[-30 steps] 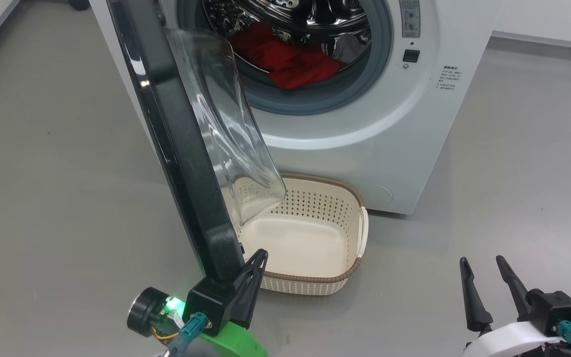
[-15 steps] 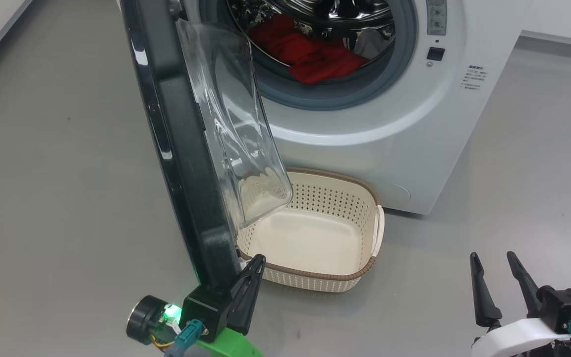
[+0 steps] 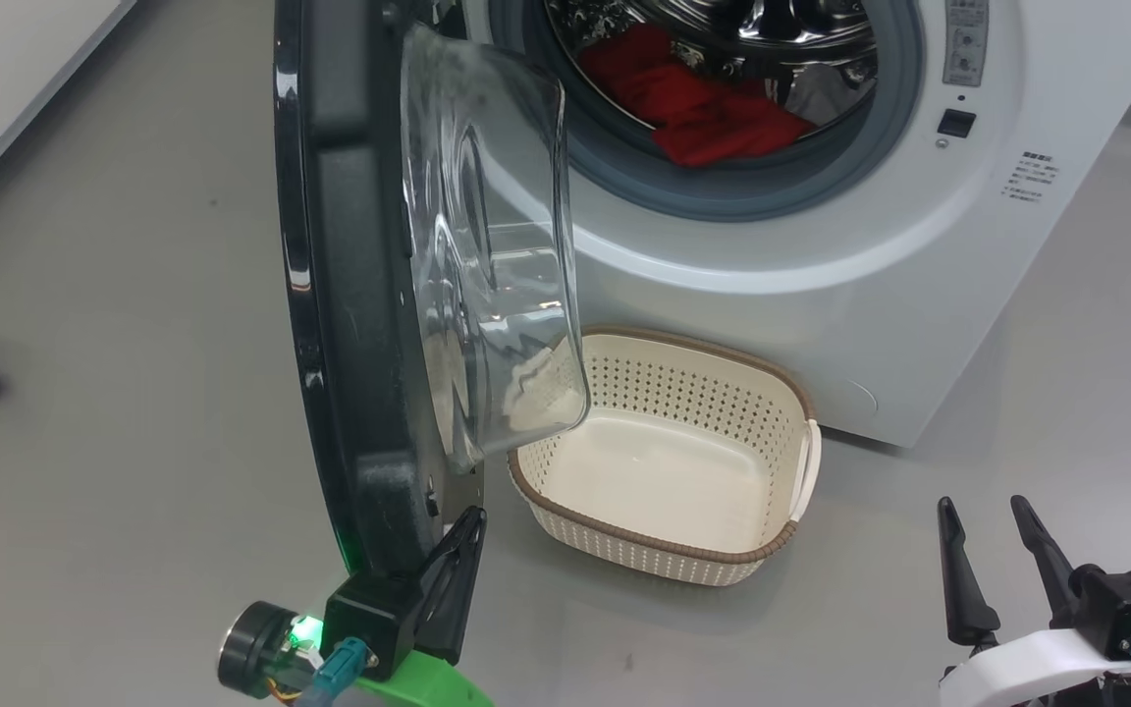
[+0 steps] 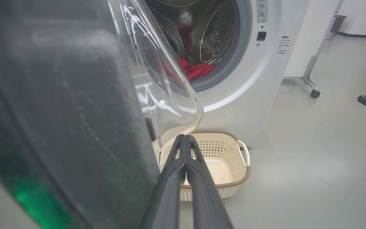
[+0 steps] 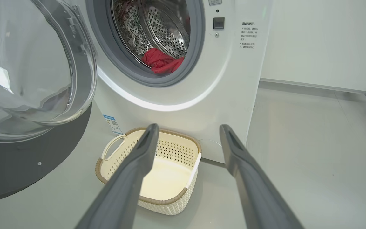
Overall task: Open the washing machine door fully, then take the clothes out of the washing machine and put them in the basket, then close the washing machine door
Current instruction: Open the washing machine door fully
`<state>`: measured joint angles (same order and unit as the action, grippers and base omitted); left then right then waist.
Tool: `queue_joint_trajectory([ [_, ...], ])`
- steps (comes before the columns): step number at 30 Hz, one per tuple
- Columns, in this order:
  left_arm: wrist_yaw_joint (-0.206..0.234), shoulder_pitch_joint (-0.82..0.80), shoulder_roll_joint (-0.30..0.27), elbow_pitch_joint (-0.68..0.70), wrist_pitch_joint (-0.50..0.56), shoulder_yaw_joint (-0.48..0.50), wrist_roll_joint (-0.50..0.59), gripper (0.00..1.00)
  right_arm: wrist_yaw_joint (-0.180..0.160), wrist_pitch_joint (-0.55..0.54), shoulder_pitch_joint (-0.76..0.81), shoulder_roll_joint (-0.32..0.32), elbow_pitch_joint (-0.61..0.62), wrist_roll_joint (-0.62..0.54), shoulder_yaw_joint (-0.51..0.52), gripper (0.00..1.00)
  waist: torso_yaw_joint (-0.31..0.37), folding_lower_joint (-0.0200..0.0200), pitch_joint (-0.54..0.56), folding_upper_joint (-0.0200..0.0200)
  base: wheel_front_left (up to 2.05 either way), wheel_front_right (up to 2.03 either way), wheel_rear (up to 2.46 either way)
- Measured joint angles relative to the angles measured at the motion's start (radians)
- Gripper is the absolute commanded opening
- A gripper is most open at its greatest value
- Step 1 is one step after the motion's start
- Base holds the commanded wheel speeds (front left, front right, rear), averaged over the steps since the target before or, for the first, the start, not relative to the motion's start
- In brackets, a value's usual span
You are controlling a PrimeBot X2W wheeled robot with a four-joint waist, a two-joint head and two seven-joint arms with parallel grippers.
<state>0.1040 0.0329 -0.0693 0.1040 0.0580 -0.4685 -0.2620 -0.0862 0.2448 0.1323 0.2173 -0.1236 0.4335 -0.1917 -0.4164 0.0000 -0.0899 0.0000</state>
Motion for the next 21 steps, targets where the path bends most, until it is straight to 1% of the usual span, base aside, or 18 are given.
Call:
queue_joint_trajectory([
  [8,0.005,0.020,-0.005,-0.004,-0.012,0.059,0.010,0.00,0.005,0.000,0.000,0.000,0.001,-0.007,-0.002,1.00,-0.057,0.0000,0.006,0.0000,0.00,0.00,0.00],
  [11,0.005,0.024,-0.011,-0.003,-0.022,0.096,0.012,0.00,0.006,0.000,0.000,0.000,0.001,-0.010,-0.011,1.00,-0.072,0.0000,0.010,0.0000,0.00,0.00,0.00],
  [12,0.005,0.024,-0.011,-0.003,-0.022,0.096,0.012,0.00,0.006,0.000,0.000,0.000,0.001,-0.010,-0.011,1.00,-0.072,0.0000,0.010,0.0000,0.00,0.00,0.00],
  [15,0.006,0.031,-0.020,-0.003,-0.030,0.138,0.013,0.00,0.013,0.000,0.000,-0.002,0.001,-0.014,-0.018,1.00,-0.077,0.0000,0.012,0.0000,0.00,0.00,0.00],
  [21,0.007,0.033,-0.029,-0.006,-0.033,0.197,0.017,0.00,0.014,0.000,0.000,-0.002,0.001,-0.014,-0.026,1.00,-0.071,0.0000,0.004,0.0000,0.00,0.00,0.00],
])
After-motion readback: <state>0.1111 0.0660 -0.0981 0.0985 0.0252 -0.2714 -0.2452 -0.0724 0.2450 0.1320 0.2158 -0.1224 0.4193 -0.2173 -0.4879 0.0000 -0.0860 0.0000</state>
